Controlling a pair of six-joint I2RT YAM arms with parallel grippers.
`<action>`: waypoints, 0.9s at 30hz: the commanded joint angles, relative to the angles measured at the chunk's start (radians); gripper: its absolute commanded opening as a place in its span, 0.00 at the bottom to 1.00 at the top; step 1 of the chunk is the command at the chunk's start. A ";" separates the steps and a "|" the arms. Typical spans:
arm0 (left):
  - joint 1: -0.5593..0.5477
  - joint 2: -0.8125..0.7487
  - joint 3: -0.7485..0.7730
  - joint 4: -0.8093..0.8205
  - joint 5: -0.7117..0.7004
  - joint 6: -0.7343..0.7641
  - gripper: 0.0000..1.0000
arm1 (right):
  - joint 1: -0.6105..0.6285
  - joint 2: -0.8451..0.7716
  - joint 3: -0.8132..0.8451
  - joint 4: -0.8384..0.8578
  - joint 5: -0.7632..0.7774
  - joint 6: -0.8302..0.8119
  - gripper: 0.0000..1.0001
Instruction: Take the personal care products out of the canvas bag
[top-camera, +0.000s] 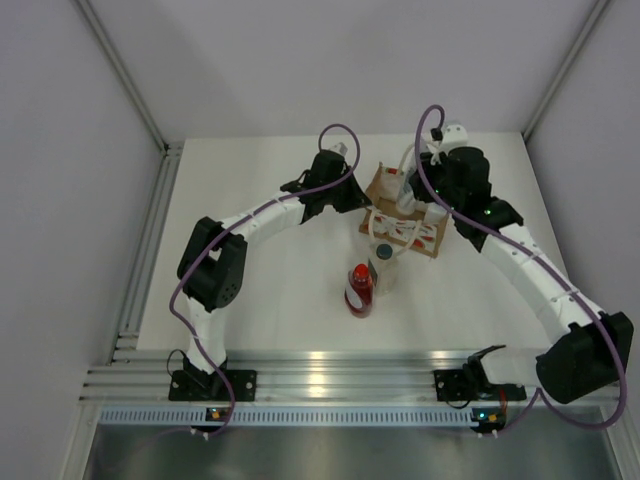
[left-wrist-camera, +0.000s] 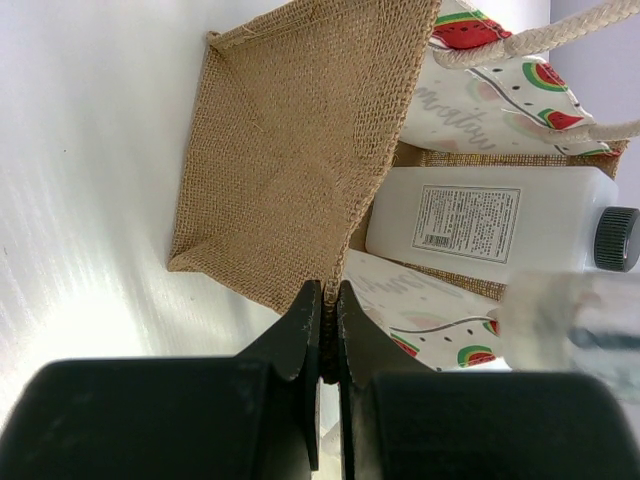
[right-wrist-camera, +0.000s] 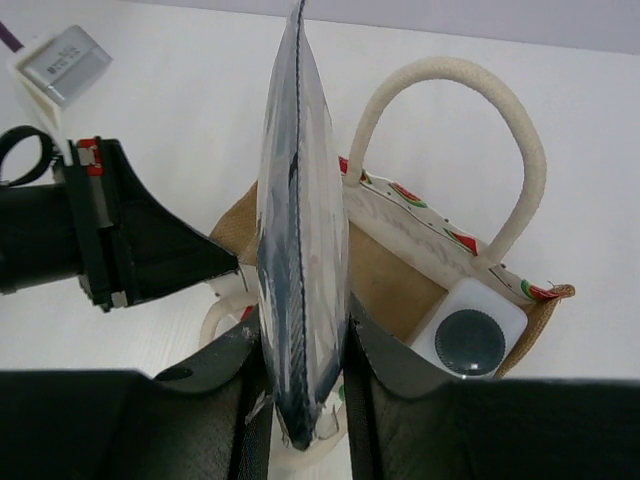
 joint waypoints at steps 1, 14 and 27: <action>0.011 -0.041 0.016 0.019 -0.035 -0.010 0.00 | -0.015 -0.096 0.114 -0.013 -0.060 -0.014 0.00; 0.011 -0.050 0.014 0.019 -0.028 -0.016 0.00 | -0.014 -0.317 0.015 -0.054 -0.127 -0.022 0.00; 0.011 -0.042 0.023 0.019 -0.024 -0.018 0.00 | -0.012 -0.591 -0.387 0.076 -0.138 0.058 0.00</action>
